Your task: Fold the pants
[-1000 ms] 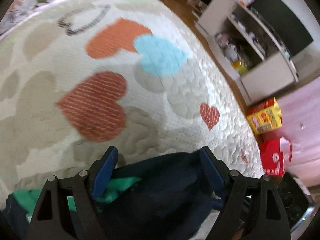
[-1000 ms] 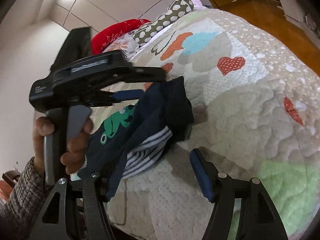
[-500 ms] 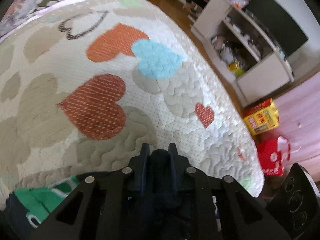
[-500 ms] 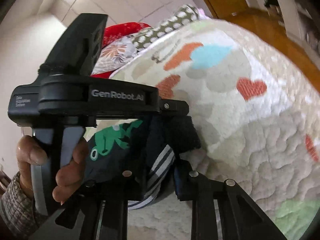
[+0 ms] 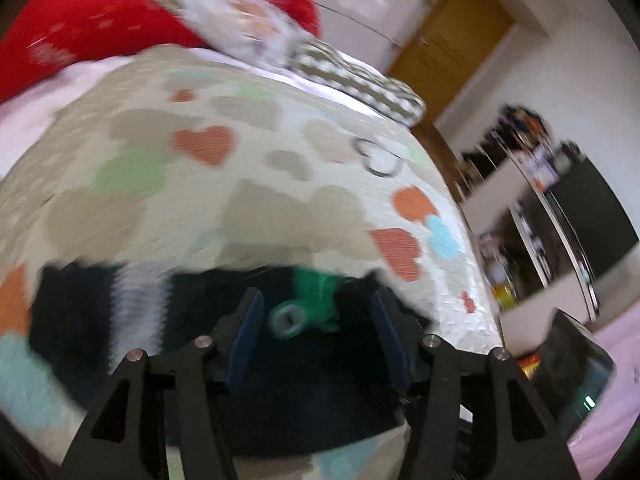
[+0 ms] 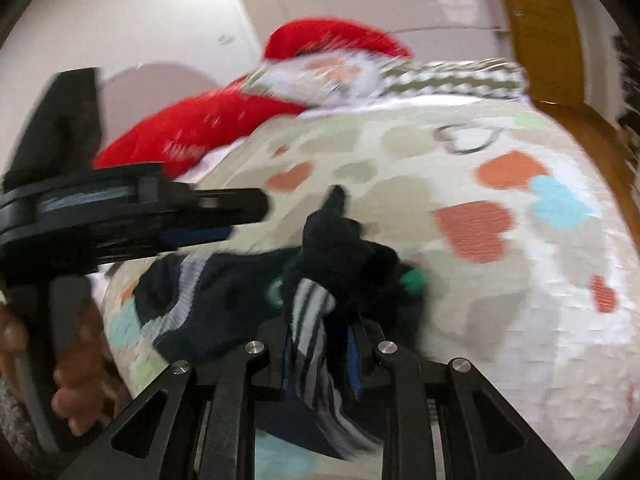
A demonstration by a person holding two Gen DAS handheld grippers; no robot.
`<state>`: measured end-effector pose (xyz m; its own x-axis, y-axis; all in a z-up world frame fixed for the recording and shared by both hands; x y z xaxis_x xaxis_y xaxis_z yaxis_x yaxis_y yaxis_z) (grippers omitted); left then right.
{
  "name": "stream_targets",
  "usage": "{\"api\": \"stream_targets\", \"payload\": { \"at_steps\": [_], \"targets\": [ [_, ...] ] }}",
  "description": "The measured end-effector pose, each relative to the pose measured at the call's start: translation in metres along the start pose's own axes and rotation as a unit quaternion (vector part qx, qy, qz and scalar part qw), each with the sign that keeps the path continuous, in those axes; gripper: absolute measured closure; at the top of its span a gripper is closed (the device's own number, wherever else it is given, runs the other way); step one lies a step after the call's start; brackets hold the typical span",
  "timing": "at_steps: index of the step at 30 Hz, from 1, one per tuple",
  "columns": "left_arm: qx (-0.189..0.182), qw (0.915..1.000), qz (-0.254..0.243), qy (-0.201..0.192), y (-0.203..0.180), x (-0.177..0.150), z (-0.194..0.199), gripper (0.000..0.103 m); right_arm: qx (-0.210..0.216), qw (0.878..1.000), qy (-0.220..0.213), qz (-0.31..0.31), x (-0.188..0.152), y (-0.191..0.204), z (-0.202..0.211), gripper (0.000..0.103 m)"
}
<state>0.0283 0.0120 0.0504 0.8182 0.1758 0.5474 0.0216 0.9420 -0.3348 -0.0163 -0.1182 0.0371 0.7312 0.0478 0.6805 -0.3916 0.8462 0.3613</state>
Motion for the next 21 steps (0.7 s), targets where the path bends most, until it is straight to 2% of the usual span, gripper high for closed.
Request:
{"api": "stream_targets", "payload": {
  "at_steps": [2,3,5,7,9,11,14,16,21],
  "targets": [
    [0.013,0.9996,0.021,-0.01,0.023,-0.01,0.009,0.047,0.017,0.999,0.034,0.001,-0.011,0.012,-0.023,0.073],
    [0.018,0.9992,0.032,-0.017,0.034,-0.014,0.014,0.047,0.032,0.998,0.06,-0.002,-0.022,0.02,-0.037,0.064],
    [0.021,0.9976,0.059,-0.03,0.056,-0.021,0.023,0.042,0.054,0.994,0.093,-0.01,-0.036,0.027,-0.057,0.061],
    [0.016,0.9956,0.085,-0.036,0.073,-0.027,0.029,0.04,0.048,0.995,0.089,0.0,-0.038,0.036,-0.053,0.06],
    [0.018,0.9934,0.106,-0.04,0.09,-0.032,0.032,0.04,0.067,0.995,0.077,0.004,-0.027,0.045,-0.035,0.06],
    [0.026,0.9912,0.121,-0.046,0.105,-0.034,0.036,0.04,0.054,0.997,0.049,0.012,-0.012,0.047,-0.014,0.06],
    [0.035,0.9859,0.153,-0.057,0.13,-0.037,0.043,0.04,0.008,0.999,0.018,0.027,0.009,0.04,0.009,0.06],
    [0.043,0.9817,0.175,-0.063,0.148,-0.038,0.049,0.04,-0.03,0.999,0.027,0.036,0.014,0.033,0.006,0.06],
    [0.077,0.9704,0.216,-0.076,0.194,-0.039,0.06,0.04,-0.038,0.996,0.081,0.022,-0.003,0.025,-0.042,0.06]
  ]
}}
Point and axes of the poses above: each gripper's, at about its wrist camera, not at the fingertips, and z roughly against the way its jaws point, y to its left, x to its top, the point moved 10 cm from there along -z, roughly the way its jaws point, and after that the axes turned 8 degrees about x, right-handed, at the moved point
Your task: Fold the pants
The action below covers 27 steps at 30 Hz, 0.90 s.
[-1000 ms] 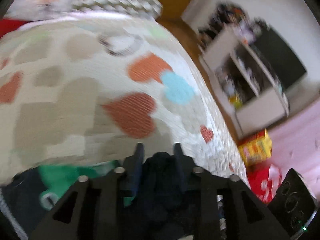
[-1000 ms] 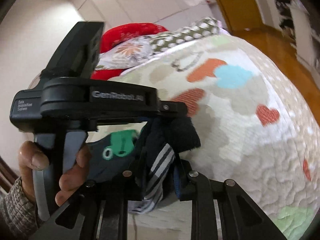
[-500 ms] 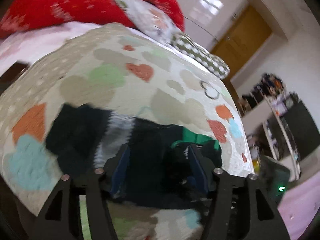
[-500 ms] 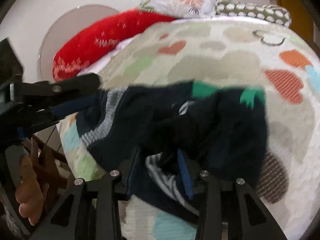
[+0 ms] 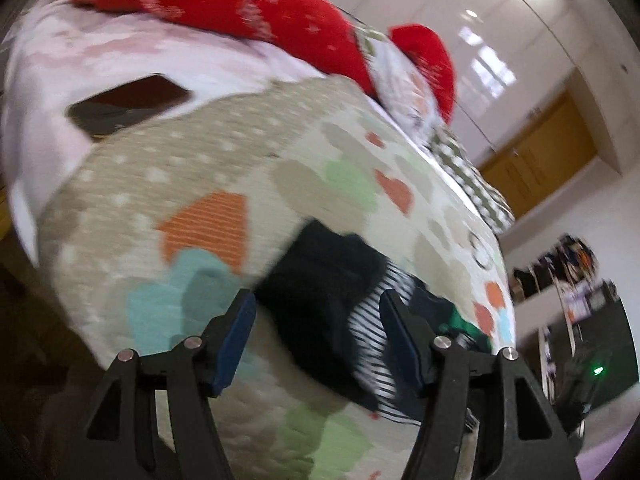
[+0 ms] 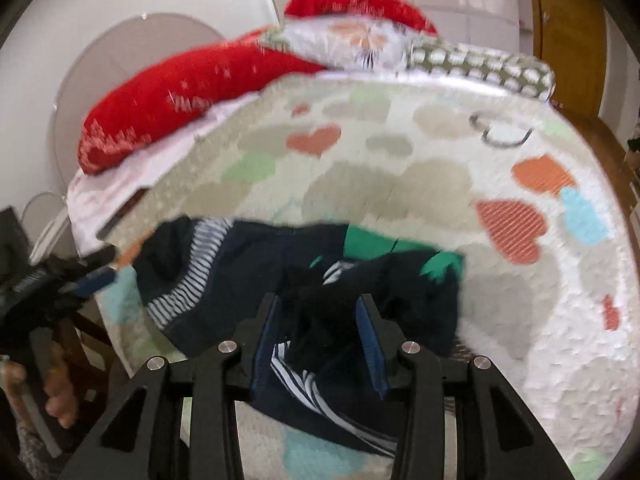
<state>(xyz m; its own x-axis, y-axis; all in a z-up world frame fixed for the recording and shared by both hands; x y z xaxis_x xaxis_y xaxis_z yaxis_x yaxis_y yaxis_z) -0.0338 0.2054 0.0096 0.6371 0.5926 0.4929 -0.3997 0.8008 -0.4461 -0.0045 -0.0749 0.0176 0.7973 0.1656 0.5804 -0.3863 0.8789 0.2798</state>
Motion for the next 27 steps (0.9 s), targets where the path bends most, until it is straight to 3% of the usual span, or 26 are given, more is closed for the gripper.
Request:
{"api": "stream_targets", "payload": {
  "at_steps": [4,8,11,13,18,23,27],
  "targets": [
    [0.02,0.9991,0.037,-0.005,0.037,0.009,0.0,0.04,-0.008,0.997,0.074,-0.014,-0.021,-0.011,-0.036,0.06],
    [0.038,0.9974,0.061,-0.011,0.069,0.01,0.0,0.039,-0.011,0.997,0.075,-0.01,-0.011,-0.001,-0.019,0.06],
    [0.03,0.9968,0.074,-0.002,0.078,0.005,-0.006,0.039,0.014,0.998,0.059,0.01,0.012,0.033,-0.003,0.052],
    [0.025,0.997,0.073,-0.002,0.078,0.001,-0.005,0.039,0.032,0.996,0.07,0.033,0.024,0.064,-0.01,0.036],
    [0.014,0.9974,0.07,-0.004,0.081,-0.001,-0.002,0.039,0.067,0.98,0.175,0.072,0.029,0.134,-0.073,0.035],
    [0.007,0.9981,0.061,-0.006,0.08,-0.01,0.001,0.039,0.023,0.963,0.248,0.106,0.028,0.168,-0.144,0.035],
    [-0.017,0.9987,0.048,0.004,0.068,-0.019,-0.001,0.039,-0.061,0.944,0.298,0.13,0.02,0.172,-0.187,0.021]
  ]
}}
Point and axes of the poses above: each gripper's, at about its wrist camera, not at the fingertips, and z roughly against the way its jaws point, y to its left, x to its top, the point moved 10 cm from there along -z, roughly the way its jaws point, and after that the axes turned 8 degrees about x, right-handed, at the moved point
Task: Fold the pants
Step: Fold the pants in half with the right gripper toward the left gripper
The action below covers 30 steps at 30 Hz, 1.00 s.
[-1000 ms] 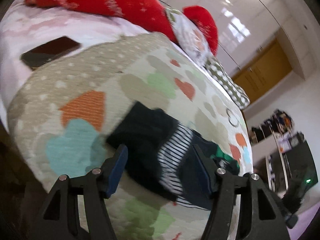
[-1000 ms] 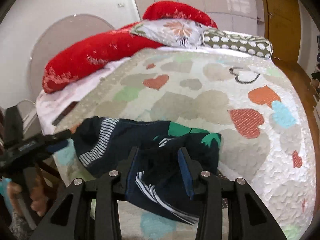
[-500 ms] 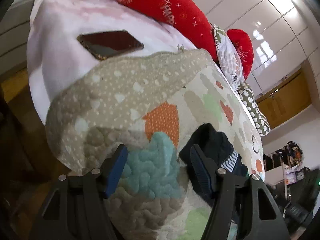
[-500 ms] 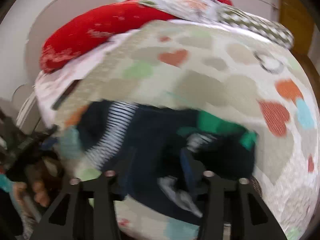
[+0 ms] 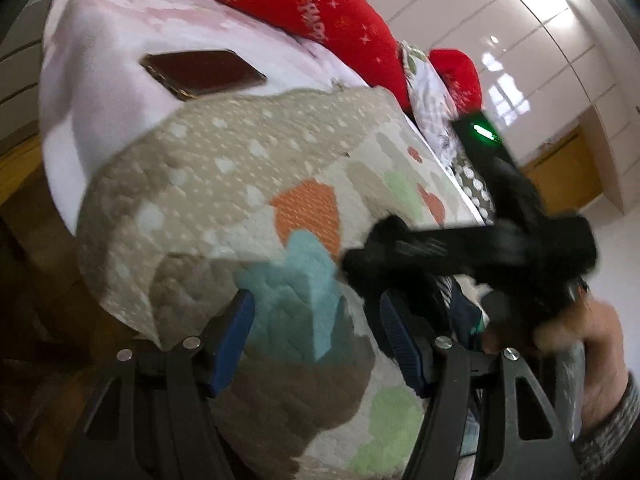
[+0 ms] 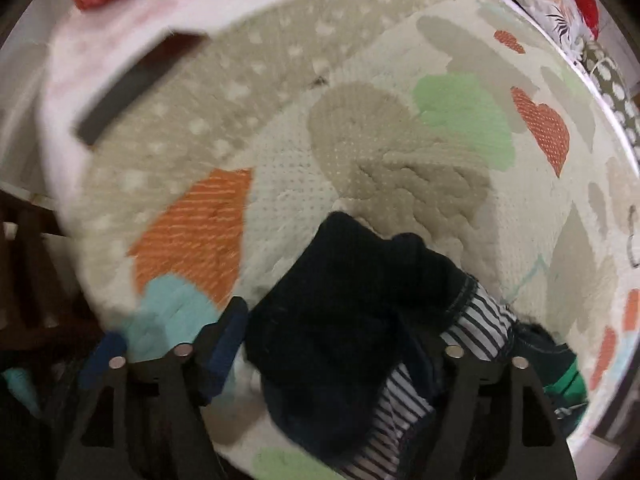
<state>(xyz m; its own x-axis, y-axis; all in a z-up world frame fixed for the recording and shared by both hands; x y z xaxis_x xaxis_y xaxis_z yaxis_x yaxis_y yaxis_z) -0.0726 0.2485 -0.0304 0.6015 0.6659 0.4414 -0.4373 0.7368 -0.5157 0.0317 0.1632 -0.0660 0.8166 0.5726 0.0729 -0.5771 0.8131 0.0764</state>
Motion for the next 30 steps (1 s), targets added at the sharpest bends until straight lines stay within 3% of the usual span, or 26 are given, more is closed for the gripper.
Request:
{"api": "stream_targets", "payload": {
  "at_steps": [3,5,7,9,18,19,21,23,30],
  "targets": [
    [-0.009,0.9999,-0.009,0.003,-0.005,-0.005,-0.001,0.039,-0.034,0.999,0.021,0.01,0.002,0.001,-0.01,0.019],
    [-0.019,0.9998,-0.011,0.005,-0.009,-0.005,-0.001,0.036,-0.037,0.999,0.02,0.017,0.001,0.002,-0.009,0.024],
    [-0.028,0.9995,-0.014,0.007,-0.014,-0.007,-0.002,0.031,-0.047,0.999,0.012,0.022,-0.001,-0.002,-0.004,0.047],
    [-0.032,0.9991,-0.027,0.009,-0.023,-0.009,-0.005,0.028,-0.054,0.998,0.001,0.021,-0.005,-0.007,0.004,0.063],
    [-0.027,0.9928,-0.116,0.016,-0.083,-0.028,-0.023,0.027,0.05,0.997,-0.051,-0.024,-0.023,-0.018,0.049,0.067],
    [-0.028,0.9918,-0.124,0.013,-0.09,-0.03,-0.023,0.032,0.067,0.995,-0.058,-0.034,-0.027,-0.022,0.056,0.067],
    [-0.032,0.9878,-0.152,0.013,-0.108,-0.035,-0.027,0.053,0.102,0.99,-0.082,-0.055,-0.035,-0.031,0.073,0.067],
    [-0.034,0.9835,-0.177,0.021,-0.124,-0.042,-0.03,0.084,0.129,0.984,-0.103,-0.07,-0.04,-0.035,0.087,0.067],
    [-0.048,0.9669,-0.249,0.027,-0.182,-0.074,-0.015,0.087,0.192,0.955,-0.183,-0.13,-0.076,-0.083,0.127,0.069]
  ]
}}
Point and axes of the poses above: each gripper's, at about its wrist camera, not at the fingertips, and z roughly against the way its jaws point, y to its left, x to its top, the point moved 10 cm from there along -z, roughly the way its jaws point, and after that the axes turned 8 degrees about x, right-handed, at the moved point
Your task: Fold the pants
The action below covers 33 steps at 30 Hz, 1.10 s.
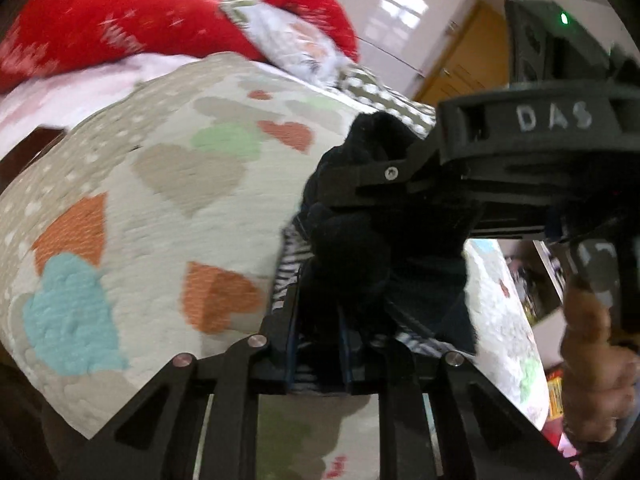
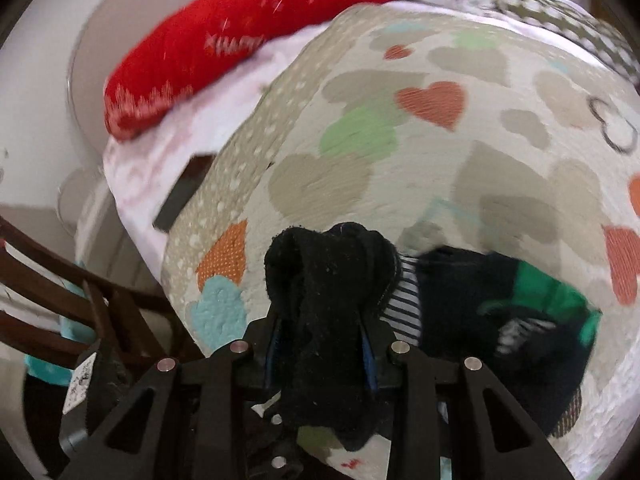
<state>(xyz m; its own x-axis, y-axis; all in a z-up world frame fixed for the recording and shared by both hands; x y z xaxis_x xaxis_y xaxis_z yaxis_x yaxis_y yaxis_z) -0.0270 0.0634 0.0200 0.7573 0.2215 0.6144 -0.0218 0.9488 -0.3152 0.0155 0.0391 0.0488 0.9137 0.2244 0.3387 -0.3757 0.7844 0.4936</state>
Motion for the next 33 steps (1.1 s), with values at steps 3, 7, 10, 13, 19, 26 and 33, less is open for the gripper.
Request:
{"api": "stream_targets", "payload": {
  "at_steps": [3,7,10,13,19,26,33],
  "targets": [
    [-0.009,0.9993,-0.036,0.004,-0.034,-0.003,0.002,0.087,0.018,0.999,-0.037,-0.019,-0.007,-0.022,0.023,0.069],
    [-0.017,0.9961,-0.084,0.021,-0.074,-0.013,-0.003,0.084,0.027,0.995,-0.082,-0.043,-0.018,-0.059,0.059,0.069],
    [-0.032,0.9949,-0.092,0.027,-0.086,-0.013,-0.001,0.078,0.026,0.991,-0.108,-0.073,-0.033,-0.097,0.079,0.069],
    [-0.04,0.995,-0.088,0.022,-0.086,-0.007,0.008,0.056,-0.022,0.989,-0.124,-0.076,-0.05,-0.135,0.089,0.064],
    [0.007,0.9969,-0.071,0.032,-0.069,0.005,-0.007,0.054,-0.07,0.97,-0.203,-0.111,-0.067,-0.182,0.142,0.048],
    [0.097,0.9891,-0.075,0.081,-0.046,-0.02,-0.054,0.053,0.101,0.96,-0.237,-0.109,-0.061,-0.139,0.15,0.056],
    [0.12,0.9872,-0.031,0.101,-0.005,-0.021,-0.068,0.051,0.082,0.967,-0.206,-0.127,-0.072,-0.145,0.109,0.055]
  ]
}}
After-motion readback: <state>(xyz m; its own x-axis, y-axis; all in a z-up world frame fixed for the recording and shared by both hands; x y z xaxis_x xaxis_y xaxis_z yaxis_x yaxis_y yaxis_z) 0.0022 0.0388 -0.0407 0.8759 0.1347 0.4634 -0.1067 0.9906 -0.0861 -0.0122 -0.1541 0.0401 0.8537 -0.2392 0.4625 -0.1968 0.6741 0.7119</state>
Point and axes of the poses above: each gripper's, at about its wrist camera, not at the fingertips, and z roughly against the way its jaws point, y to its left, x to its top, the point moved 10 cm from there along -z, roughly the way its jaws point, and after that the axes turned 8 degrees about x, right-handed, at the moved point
